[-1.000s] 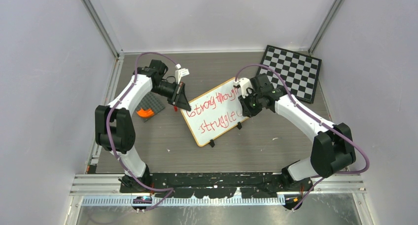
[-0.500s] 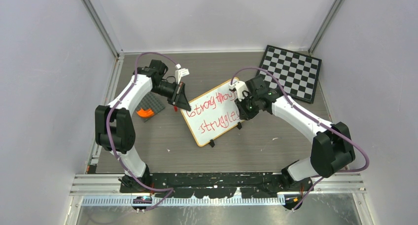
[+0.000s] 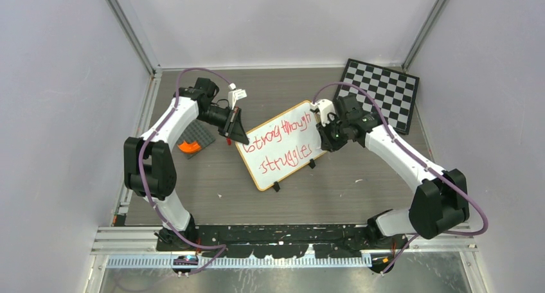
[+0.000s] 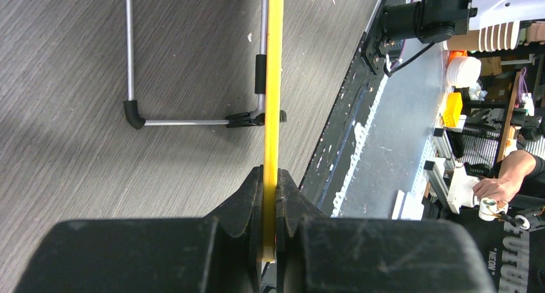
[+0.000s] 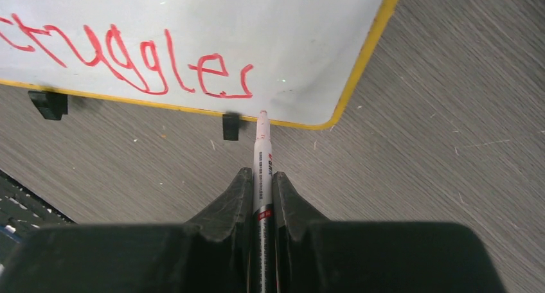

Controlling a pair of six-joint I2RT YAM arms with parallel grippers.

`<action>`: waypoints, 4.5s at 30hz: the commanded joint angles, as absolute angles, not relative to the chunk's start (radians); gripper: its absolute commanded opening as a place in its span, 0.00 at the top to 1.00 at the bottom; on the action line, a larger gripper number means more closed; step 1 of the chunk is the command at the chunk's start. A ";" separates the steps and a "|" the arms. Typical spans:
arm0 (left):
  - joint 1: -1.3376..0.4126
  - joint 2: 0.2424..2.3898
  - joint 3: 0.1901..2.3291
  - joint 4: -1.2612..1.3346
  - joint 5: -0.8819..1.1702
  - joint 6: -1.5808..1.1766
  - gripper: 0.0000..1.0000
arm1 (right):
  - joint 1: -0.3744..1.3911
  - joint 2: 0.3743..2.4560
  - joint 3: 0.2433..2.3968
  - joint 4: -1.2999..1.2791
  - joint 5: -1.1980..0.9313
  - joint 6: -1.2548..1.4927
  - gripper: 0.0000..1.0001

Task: Write a sentence on the whiteboard
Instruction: Write a sentence on the whiteboard, then close the whiteboard marker at the center of the board.

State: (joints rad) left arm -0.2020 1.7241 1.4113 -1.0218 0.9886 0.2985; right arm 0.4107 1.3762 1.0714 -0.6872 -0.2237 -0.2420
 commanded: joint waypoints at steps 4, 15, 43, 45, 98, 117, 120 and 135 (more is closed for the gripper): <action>-0.204 1.732 1.405 -0.999 0.935 0.303 1.00 | 0.399 1.413 1.104 -0.649 -0.214 -0.253 1.00; -0.204 1.730 1.396 -0.995 0.923 0.302 1.00 | 0.399 1.417 1.106 -0.659 -0.218 -0.261 1.00; 0.148 1.620 1.691 -1.221 0.849 0.564 0.29 | 0.311 1.369 1.482 -0.974 -0.636 -0.098 1.00; 0.147 1.646 1.688 -1.263 0.795 0.671 0.28 | 0.283 1.386 1.486 -0.975 -0.641 -0.079 1.00; -0.083 1.935 1.337 -0.907 0.744 1.658 0.57 | 0.136 1.440 1.390 -0.827 -0.749 0.158 1.00; 0.127 1.754 1.510 -0.933 0.998 1.018 1.00 | 0.136 1.489 1.513 -0.856 -0.785 0.164 1.00; 0.143 1.687 1.588 -0.879 0.967 0.649 1.00 | 0.136 1.497 1.553 -0.828 -0.813 0.199 1.00; 0.121 1.381 1.278 0.386 0.985 -1.210 1.00 | 0.193 1.505 1.607 -0.218 -0.968 0.844 1.00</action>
